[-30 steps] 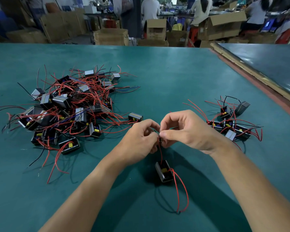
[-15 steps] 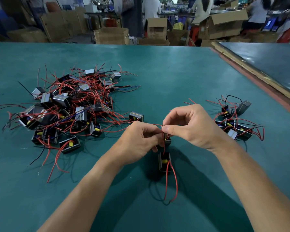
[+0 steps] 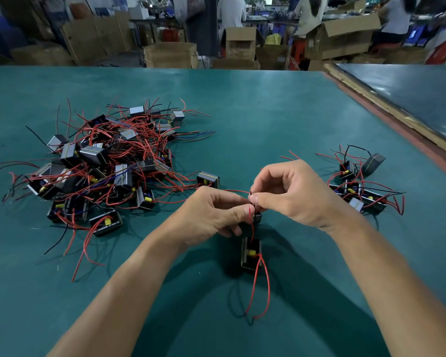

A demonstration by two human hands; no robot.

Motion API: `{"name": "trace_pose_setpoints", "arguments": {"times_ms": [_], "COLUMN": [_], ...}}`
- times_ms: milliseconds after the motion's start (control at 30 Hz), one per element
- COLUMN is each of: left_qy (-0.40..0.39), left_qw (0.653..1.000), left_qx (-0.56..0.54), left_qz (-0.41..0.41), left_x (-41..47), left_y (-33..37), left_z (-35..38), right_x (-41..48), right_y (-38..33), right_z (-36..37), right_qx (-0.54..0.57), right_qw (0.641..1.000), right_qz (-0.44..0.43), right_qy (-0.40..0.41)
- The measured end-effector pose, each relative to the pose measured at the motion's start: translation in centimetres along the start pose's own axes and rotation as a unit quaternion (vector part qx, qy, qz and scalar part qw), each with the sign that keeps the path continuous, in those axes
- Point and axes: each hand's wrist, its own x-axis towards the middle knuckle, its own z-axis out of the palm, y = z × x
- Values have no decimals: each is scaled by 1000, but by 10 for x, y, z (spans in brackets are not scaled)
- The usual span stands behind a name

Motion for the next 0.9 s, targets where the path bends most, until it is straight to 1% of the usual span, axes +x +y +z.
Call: {"name": "trace_pose_setpoints", "arguments": {"times_ms": [167, 233, 333, 500, 600, 667, 767, 833, 900], "left_qy": [72, 89, 77, 82, 80, 76, 81, 97, 112], "left_qw": [996, 993, 987, 977, 970, 966, 965, 969, 976], "left_qx": [32, 58, 129, 188, 223, 237, 241, 212, 159], "left_qz": [43, 52, 63, 59, 60, 61, 70, 86, 95], "left_x": [5, 7, 7, 7, 7, 6, 5, 5, 6], "left_y": [-5, -8, -9, -14, -14, -12, -12, -11, -10], "left_z": [9, 11, 11, 8, 8, 9, 9, 11, 13], "right_x": [-2, -2, -2, -3, -2, -2, -1, 0, 0], "right_y": [-3, -3, -5, -6, -5, -4, -3, -3, -3], "right_z": [1, 0, 1, 3, 3, 2, 3, 4, 3], "right_qx": [-6, -17, -18, -26, -30, -36, -34, -21, -10], "right_qw": [1000, 1000, 1000, 998, 998, 997, 998, 998, 998], "right_qz": [-5, -10, -18, -57, -58, -59, -56, -51, -53], "right_qy": [-23, -15, -4, 7, 24, 22, 18, 17, 19]}}
